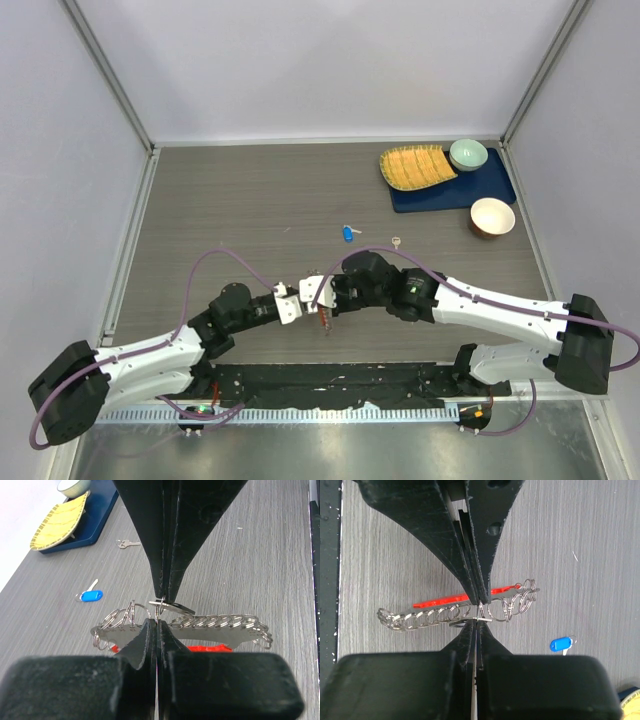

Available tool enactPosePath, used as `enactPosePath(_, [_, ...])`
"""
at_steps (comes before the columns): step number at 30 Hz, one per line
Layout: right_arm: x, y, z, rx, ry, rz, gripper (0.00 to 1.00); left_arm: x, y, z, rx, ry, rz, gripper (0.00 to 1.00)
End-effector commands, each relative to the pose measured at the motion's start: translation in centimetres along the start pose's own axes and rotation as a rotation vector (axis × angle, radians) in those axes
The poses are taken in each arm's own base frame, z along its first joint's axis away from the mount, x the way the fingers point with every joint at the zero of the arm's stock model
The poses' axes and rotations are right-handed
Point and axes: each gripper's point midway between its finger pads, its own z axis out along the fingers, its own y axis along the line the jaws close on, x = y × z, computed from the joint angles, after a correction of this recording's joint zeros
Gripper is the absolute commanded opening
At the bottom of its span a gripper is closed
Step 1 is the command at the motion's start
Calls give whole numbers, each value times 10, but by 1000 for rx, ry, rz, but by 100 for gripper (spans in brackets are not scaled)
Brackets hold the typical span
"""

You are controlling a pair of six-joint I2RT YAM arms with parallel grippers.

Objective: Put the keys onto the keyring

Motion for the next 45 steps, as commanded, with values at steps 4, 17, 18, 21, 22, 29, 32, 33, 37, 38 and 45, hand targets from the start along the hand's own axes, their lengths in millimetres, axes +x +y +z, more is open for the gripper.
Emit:
enactPosePath(4, [1, -16, -4, 87, 42, -25, 1, -33, 14, 1, -50, -112, 29, 1])
enactPosePath(17, [16, -11, 2, 75, 96, -21, 1, -34, 14, 1, -54, -123, 27, 0])
enactPosePath(18, [17, -10, 4, 72, 101, -21, 1, -34, 14, 1, -54, -123, 29, 0])
enactPosePath(21, [20, -9, 6, 68, 110, -20, 1, -36, 15, 0, -57, -133, 26, 0])
enactPosePath(22, [21, -8, 6, 65, 114, -19, 1, -37, 14, 0, -54, -136, 25, 0])
enactPosePath(29, [20, 1, 10, 22, 95, -6, 1, -36, 15, -1, -72, -153, 13, 0])
enactPosePath(32, [21, 6, 12, 11, 88, 17, 1, -32, 15, -1, -85, -156, -1, 0])
enactPosePath(33, [22, 8, 12, 7, 86, 25, 1, -30, 16, -2, -95, -154, -9, 0])
enactPosePath(37, [21, 12, 12, 11, 44, 64, 1, -24, 14, -8, -122, -163, -38, 0])
enactPosePath(38, [21, 12, 12, 12, 39, 72, 1, -20, 12, -9, -122, -154, -42, 0])
enactPosePath(45, [16, 11, 11, 17, 0, 80, 1, -11, 6, -11, -113, -139, -61, 0])
